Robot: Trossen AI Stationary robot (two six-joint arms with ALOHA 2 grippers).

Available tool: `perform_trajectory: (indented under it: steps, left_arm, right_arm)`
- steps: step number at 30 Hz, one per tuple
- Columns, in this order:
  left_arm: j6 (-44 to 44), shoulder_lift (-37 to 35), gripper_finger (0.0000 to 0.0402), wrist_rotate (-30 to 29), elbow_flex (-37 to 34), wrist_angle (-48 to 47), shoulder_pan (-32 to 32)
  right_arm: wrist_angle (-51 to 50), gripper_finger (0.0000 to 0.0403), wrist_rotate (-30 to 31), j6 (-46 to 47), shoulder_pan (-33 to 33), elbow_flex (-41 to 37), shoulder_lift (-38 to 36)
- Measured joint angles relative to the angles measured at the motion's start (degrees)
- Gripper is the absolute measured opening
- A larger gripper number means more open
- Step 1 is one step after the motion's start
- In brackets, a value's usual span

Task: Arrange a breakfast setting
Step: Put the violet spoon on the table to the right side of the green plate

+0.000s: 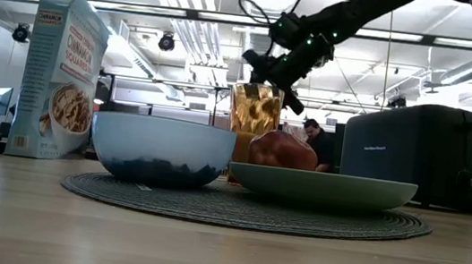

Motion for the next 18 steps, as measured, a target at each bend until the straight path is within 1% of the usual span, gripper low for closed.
perform_trajectory:
  steps: [2,7,12,18]
  left_arm:
    - [0.1,0.0,0.0227,-1.2,0.0,-0.1,0.0]
    - [0.2,0.0,0.0227,-2.8,0.0,-0.8,0.0]
    - [0.2,-0.1,0.0227,-3.1,0.0,-1.0,0.0]
    - [0.2,-0.1,0.0227,-3.1,0.0,-1.4,0.0]
  right_arm:
    - [-0.1,0.0219,1.2,0.0,0.0,-0.1,0.7]
    - [1.0,0.0219,1.7,0.0,-0.1,-0.1,2.1]
    - [1.2,0.0218,2.9,0.0,-0.4,-0.1,3.3]
    - [1.7,0.0197,2.8,0.0,-0.7,-0.1,4.6]
